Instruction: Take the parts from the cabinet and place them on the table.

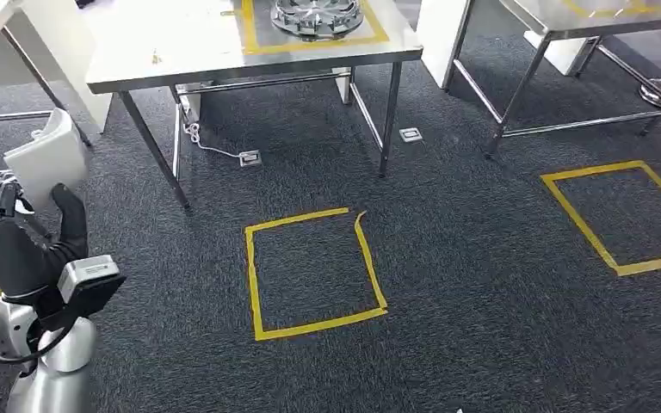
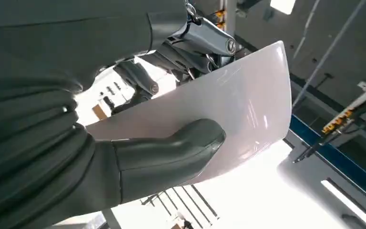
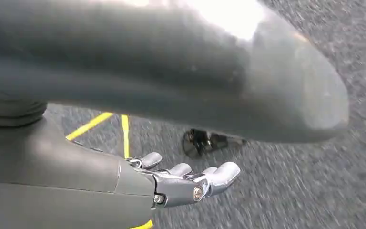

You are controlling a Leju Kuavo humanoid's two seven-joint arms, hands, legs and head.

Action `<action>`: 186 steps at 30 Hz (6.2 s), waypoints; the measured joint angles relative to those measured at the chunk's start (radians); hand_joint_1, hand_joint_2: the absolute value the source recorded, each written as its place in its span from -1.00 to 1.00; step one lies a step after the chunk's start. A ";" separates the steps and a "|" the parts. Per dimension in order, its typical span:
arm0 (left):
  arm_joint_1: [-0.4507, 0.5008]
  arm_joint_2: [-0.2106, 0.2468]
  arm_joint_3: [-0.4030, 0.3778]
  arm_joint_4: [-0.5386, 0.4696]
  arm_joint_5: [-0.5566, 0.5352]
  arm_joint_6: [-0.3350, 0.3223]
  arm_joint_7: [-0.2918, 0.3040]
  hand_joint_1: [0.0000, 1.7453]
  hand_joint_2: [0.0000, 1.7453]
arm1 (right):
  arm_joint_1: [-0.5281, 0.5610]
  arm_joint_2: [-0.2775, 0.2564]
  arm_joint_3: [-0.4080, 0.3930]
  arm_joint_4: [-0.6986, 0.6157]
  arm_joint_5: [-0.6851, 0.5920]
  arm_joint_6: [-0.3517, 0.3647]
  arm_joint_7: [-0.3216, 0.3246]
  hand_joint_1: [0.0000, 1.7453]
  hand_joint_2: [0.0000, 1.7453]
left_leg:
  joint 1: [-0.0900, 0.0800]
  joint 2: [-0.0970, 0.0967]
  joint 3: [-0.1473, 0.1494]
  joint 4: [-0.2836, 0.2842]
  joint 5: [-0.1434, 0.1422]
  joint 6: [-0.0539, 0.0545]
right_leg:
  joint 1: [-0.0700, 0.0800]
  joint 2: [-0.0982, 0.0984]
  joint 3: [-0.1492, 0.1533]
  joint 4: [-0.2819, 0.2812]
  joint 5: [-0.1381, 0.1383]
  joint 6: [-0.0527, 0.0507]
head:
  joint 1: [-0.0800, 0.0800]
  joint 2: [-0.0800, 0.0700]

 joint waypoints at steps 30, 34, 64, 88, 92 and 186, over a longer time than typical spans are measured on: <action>0.022 0.026 -0.009 -0.022 -0.016 -0.022 0.026 1.00 1.00 | -0.001 0.005 -0.047 0.000 -0.039 0.019 -0.044 -1.00 -1.00 | 0.012 0.001 -0.018 0.005 0.011 -0.007 | -0.002 0.008 0.052 -0.005 -0.028 0.001 | 0.004 0.000; 0.022 0.023 -0.008 -0.028 -0.022 -0.021 0.027 1.00 1.00 | -0.002 0.005 -0.048 0.000 -0.038 0.015 -0.047 -1.00 -1.00 | 0.014 0.001 0.011 0.002 -0.007 0.017 | -0.006 0.007 -0.034 0.151 -0.076 0.015 | 0.011 0.000; 0.047 0.018 -0.010 -0.039 -0.027 -0.027 0.035 1.00 1.00 | -0.002 0.008 -0.064 0.000 -0.054 -0.026 -0.037 -1.00 -1.00 | 0.005 0.002 0.010 0.000 -0.004 0.021 | 0.008 0.018 -0.025 0.112 -0.049 -0.001 | 0.011 0.000; -0.014 0.032 -0.011 -0.024 -0.074 -0.018 0.051 1.00 1.00 | 0.001 0.015 -0.079 0.000 -0.044 -0.013 -0.075 -1.00 -1.00 | -0.002 0.003 -0.005 0.010 -0.007 -0.024 | 0.010 0.015 0.010 0.009 0.006 -0.040 | 0.003 0.000; -0.025 0.042 -0.010 -0.036 -0.082 -0.018 0.061 1.00 1.00 | 0.001 0.015 -0.079 0.000 -0.041 -0.010 -0.100 -1.00 -1.00 | -0.001 0.000 0.012 0.002 -0.001 0.007 | 0.012 0.016 0.012 0.021 0.002 -0.017 | 0.001 0.000; 0.003 0.008 0.000 -0.094 -0.093 -0.005 0.035 1.00 1.00 | -0.002 -0.011 -0.073 0.000 -0.029 0.059 -0.151 -1.00 -1.00 | 0.002 -0.002 0.019 -0.008 0.001 0.024 | 0.009 0.006 -0.016 0.097 -0.023 -0.007 | 0.011 0.000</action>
